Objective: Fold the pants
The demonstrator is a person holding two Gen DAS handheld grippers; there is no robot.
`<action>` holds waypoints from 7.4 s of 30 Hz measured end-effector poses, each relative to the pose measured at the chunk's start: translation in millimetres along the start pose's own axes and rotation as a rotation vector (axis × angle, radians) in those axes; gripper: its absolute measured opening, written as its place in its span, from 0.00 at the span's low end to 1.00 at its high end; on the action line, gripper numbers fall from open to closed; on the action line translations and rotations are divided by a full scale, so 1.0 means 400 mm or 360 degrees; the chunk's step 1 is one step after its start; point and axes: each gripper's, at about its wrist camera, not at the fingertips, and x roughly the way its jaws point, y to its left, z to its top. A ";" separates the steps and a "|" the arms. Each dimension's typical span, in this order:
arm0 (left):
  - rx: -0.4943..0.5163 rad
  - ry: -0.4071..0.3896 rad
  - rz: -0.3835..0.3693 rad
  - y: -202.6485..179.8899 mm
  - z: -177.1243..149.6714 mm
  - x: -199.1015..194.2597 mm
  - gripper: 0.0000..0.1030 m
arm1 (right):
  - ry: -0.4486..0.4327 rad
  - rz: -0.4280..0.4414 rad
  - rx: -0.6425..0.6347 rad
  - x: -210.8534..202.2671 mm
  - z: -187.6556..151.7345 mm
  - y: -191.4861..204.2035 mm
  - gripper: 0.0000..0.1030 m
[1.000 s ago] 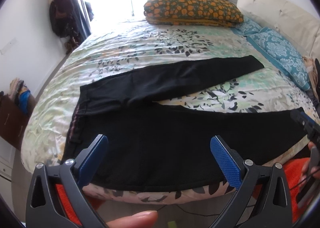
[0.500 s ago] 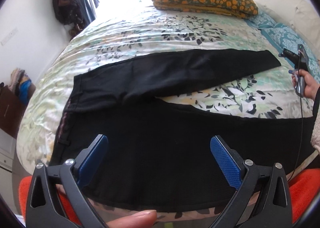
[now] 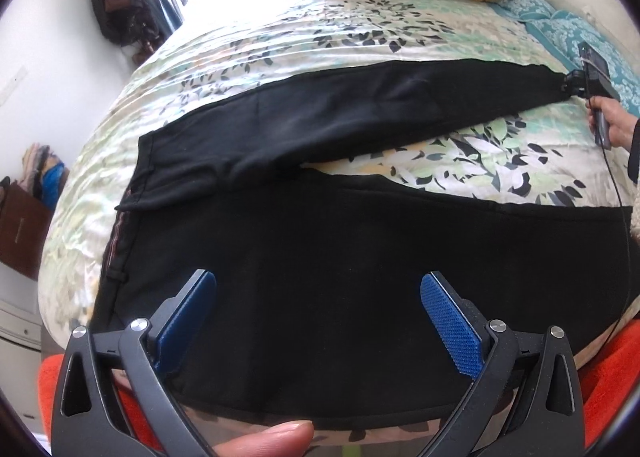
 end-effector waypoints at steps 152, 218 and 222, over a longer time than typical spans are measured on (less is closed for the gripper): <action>-0.0269 0.0038 0.0004 0.344 -0.218 0.160 1.00 | 0.0057 0.0203 -0.0481 -0.698 -1.061 0.347 0.95; -0.0322 -0.0271 0.0035 0.241 0.184 0.471 0.99 | 0.0039 0.0057 -0.0260 -0.038 0.119 0.085 0.04; -0.0317 -0.0246 0.0046 0.241 0.192 0.472 0.99 | -0.0150 0.0315 -0.0280 -0.308 -0.010 0.085 0.03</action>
